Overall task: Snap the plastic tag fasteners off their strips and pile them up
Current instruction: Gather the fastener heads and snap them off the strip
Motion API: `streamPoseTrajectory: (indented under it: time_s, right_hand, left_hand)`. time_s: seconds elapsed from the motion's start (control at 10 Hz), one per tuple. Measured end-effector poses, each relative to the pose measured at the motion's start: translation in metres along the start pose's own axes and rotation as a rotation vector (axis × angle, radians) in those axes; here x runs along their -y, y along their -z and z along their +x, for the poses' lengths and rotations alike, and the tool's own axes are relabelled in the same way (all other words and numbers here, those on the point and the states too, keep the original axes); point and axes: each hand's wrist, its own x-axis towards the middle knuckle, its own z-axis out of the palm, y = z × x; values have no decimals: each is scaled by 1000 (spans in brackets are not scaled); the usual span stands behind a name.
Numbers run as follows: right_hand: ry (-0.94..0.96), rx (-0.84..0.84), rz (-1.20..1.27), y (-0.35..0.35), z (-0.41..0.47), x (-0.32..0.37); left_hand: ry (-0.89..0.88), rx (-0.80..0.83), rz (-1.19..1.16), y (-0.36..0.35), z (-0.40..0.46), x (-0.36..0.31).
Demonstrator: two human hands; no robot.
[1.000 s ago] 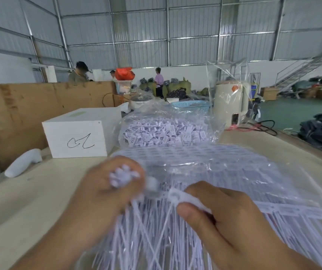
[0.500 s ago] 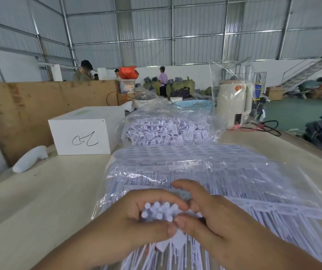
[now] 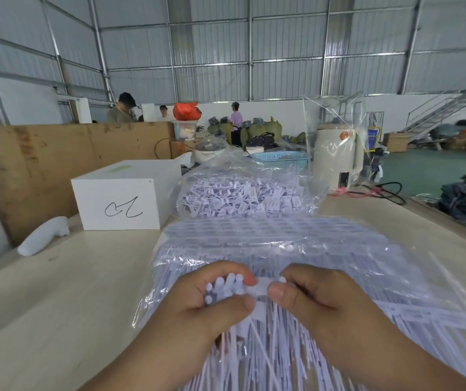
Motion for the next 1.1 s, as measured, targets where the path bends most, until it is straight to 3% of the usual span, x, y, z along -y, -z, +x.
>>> streamPoseTrajectory:
  time_s: [0.2, 0.3, 0.4, 0.5, 0.6, 0.7, 0.9, 1.0, 1.1]
  right_hand:
    - [7, -201, -48, -15, -2, 9]
    - [-47, -382, -126, -8, 1, 4]
    - [-52, -392, -26, 11, 2, -3]
    - [58, -89, 92, 8, -4, 2]
    - [129, 114, 41, -2, -7, 3]
    - [133, 132, 34, 0, -5, 2]
    - [79, 322, -13, 2, -4, -2]
    - [68, 337, -3, 0, -5, -1]
    - [56, 310, 49, -3, -6, 1]
  left_hand:
    - [-65, -245, -59, -21, -1, -1]
    - [-56, -315, -45, -23, -4, -1]
    - [-74, -259, -7, -21, -6, -6]
    - [-60, -169, -10, -16, -7, -4]
    - [-45, -53, 3, -14, -8, -4]
    - [-73, 51, 15, -5, -6, -5]
    - [66, 475, 79, 9, -4, -15]
    - [112, 420, 257, 7, -3, -17]
    - [123, 406, 195, 0, -8, -22]
